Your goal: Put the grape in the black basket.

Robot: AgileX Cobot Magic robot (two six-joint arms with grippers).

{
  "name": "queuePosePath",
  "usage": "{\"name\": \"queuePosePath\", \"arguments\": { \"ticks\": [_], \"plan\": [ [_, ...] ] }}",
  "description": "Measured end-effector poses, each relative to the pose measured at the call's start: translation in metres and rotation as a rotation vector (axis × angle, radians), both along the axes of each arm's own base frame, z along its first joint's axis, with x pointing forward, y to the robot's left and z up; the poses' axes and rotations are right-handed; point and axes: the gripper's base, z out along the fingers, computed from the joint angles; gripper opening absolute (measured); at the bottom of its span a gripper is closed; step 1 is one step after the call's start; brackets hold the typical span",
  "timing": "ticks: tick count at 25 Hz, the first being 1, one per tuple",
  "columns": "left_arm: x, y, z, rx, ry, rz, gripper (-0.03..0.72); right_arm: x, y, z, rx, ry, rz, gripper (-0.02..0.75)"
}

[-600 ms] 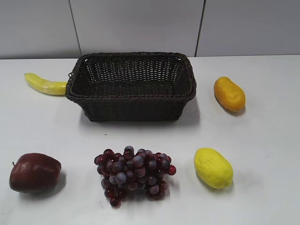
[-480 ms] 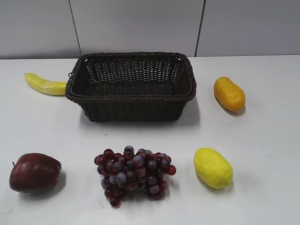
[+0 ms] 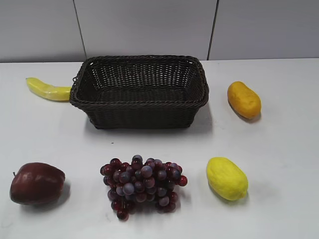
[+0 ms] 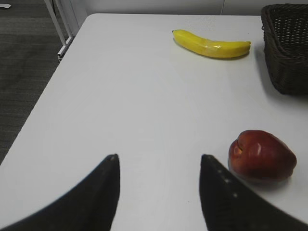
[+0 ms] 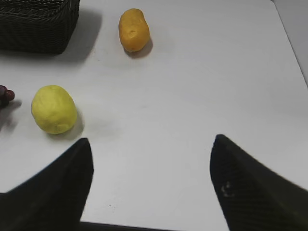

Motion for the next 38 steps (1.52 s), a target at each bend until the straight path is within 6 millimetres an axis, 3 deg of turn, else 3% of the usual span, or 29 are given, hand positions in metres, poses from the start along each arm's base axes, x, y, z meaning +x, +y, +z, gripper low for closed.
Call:
{"name": "queuePosePath", "arguments": {
  "ticks": [8,13,24,38],
  "plan": [
    [0.000,0.000,0.000,0.000,0.000,0.000,0.492,0.013,0.002,0.008,-0.014,0.022,0.005,0.573],
    [0.000,0.000,0.000,0.000,0.000,0.000,0.492,0.040,0.006,0.016,-0.023,0.052,0.008,0.573],
    [0.000,0.000,0.000,0.000,0.000,0.000,0.492,0.099,0.019,0.003,-0.052,0.368,0.061,0.573],
    [0.000,0.000,0.000,0.000,0.000,0.000,0.492,0.174,0.050,0.023,-0.050,0.551,0.233,0.573]
  ]
}}
